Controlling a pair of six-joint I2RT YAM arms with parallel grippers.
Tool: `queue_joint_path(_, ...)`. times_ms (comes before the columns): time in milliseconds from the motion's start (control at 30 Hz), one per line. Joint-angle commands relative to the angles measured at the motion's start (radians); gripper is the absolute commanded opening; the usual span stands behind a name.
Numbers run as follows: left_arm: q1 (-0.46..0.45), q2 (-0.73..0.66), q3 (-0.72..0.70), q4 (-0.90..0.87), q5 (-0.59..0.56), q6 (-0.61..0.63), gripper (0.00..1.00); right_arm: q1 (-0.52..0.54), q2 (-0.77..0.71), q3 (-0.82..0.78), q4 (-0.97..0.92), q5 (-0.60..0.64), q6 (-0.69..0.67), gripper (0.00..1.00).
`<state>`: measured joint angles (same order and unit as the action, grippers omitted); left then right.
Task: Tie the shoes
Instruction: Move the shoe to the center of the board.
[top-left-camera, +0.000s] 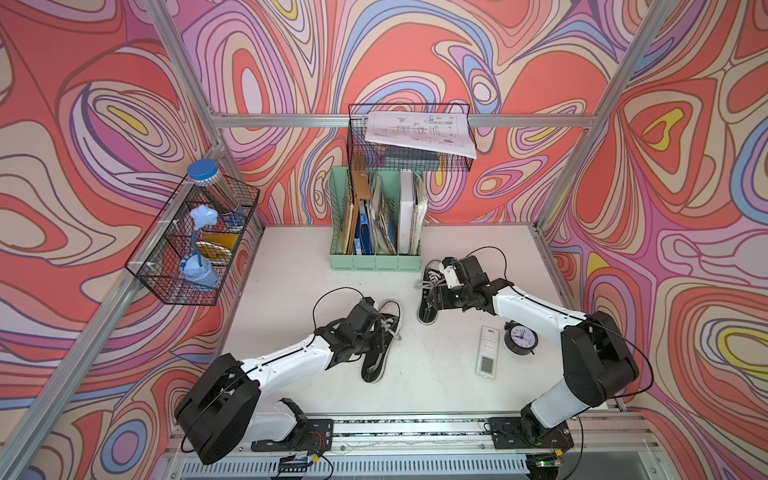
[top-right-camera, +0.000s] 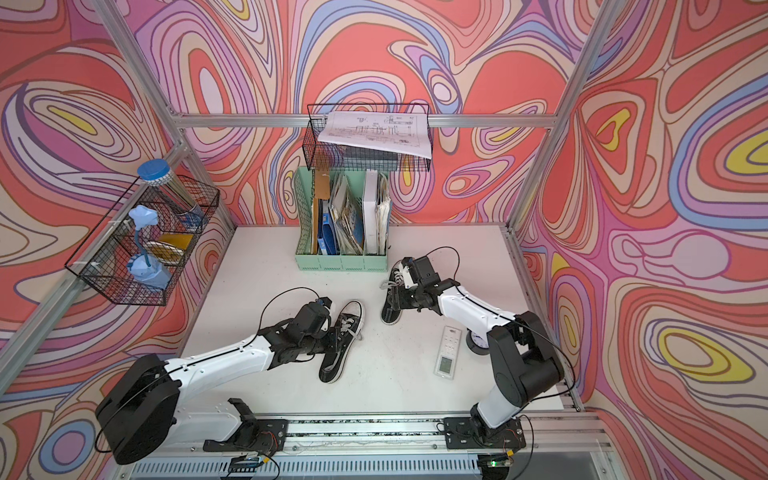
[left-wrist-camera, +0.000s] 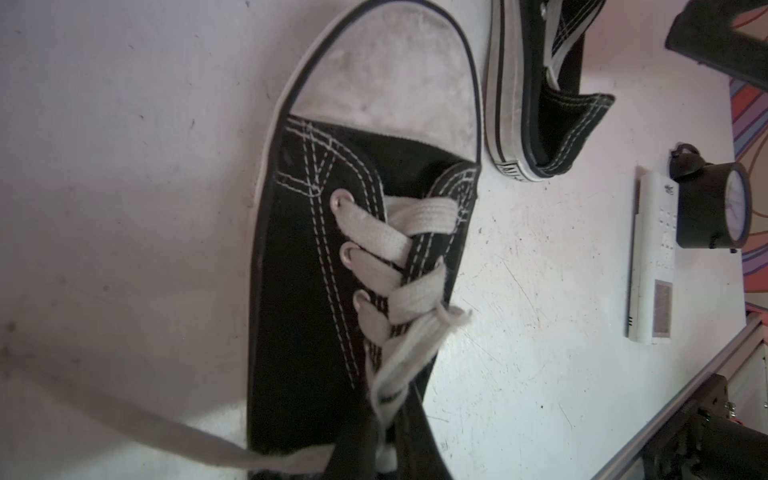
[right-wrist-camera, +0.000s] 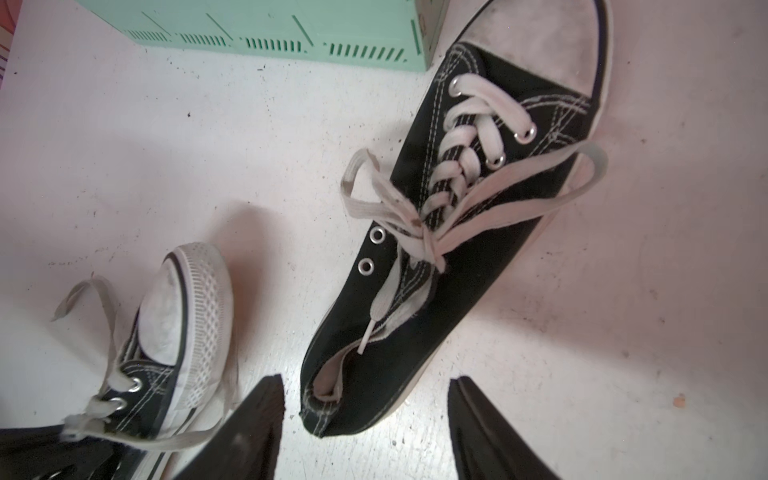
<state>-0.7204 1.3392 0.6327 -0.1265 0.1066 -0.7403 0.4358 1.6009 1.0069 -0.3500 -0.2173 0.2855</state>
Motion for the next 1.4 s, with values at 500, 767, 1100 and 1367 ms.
queue_joint_path(500, 0.086, -0.152, -0.029, -0.052, -0.132, 0.048, 0.0, 0.277, 0.085, -0.022, 0.181, -0.015, 0.23, 0.5)
queue_joint_path(767, 0.122, -0.132, -0.072, -0.034, -0.131, 0.055, 0.0, 0.331, 0.274, 0.112, 0.186, 0.059, 0.311, 0.46)
queue_joint_path(1100, 0.14, -0.091, -0.146, 0.036, -0.123, 0.053, 0.0, 0.426, 0.407, 0.259, 0.054, 0.279, 0.337, 0.51)
queue_joint_path(1367, 0.161, -0.098, -0.174, 0.069, -0.1, 0.041, 0.0, 0.502, 0.479, 0.323, -0.07, 0.459, 0.353, 0.37)
